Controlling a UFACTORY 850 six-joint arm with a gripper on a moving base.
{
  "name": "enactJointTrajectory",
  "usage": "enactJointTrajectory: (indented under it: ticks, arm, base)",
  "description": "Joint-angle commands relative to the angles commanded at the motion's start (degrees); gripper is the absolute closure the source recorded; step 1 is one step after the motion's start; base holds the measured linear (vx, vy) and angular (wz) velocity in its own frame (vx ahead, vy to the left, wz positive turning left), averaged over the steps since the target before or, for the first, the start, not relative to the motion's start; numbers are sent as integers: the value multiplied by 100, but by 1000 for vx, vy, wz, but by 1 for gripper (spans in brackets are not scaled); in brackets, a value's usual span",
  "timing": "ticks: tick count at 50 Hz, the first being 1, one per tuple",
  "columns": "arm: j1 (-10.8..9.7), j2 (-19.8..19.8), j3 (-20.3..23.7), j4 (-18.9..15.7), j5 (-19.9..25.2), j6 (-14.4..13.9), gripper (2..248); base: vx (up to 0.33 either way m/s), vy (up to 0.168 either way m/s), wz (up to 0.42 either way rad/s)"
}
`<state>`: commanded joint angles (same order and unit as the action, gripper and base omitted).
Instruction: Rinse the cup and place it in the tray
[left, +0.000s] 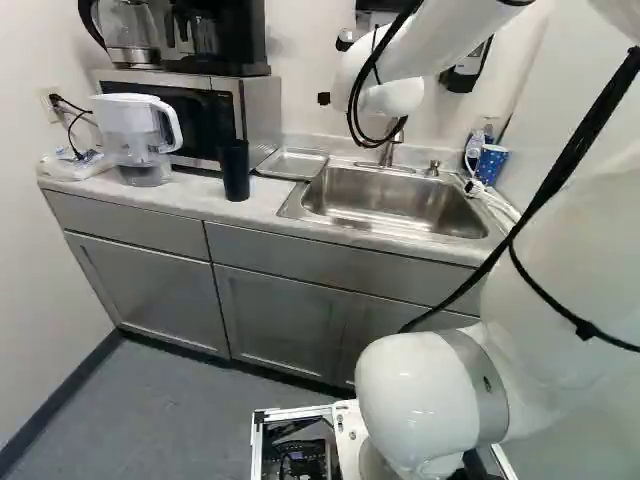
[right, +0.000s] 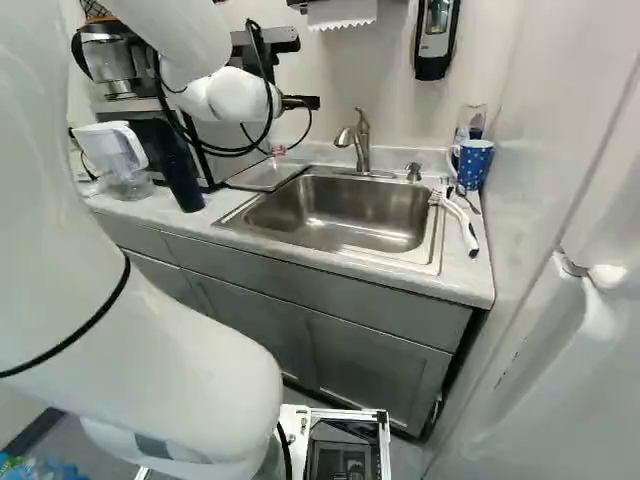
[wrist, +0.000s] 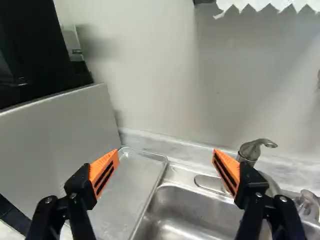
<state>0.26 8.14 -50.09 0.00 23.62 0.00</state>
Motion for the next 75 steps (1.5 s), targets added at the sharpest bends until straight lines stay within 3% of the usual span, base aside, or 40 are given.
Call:
enactJointTrajectory:
  ticks: [48,75]
  arm:
    - [-68,-59,-55,0,-160,0,3]
    - [-270,-526,-500,0,-629,0,3]
  base:
    - [0,0,0]
    - [0,0,0]
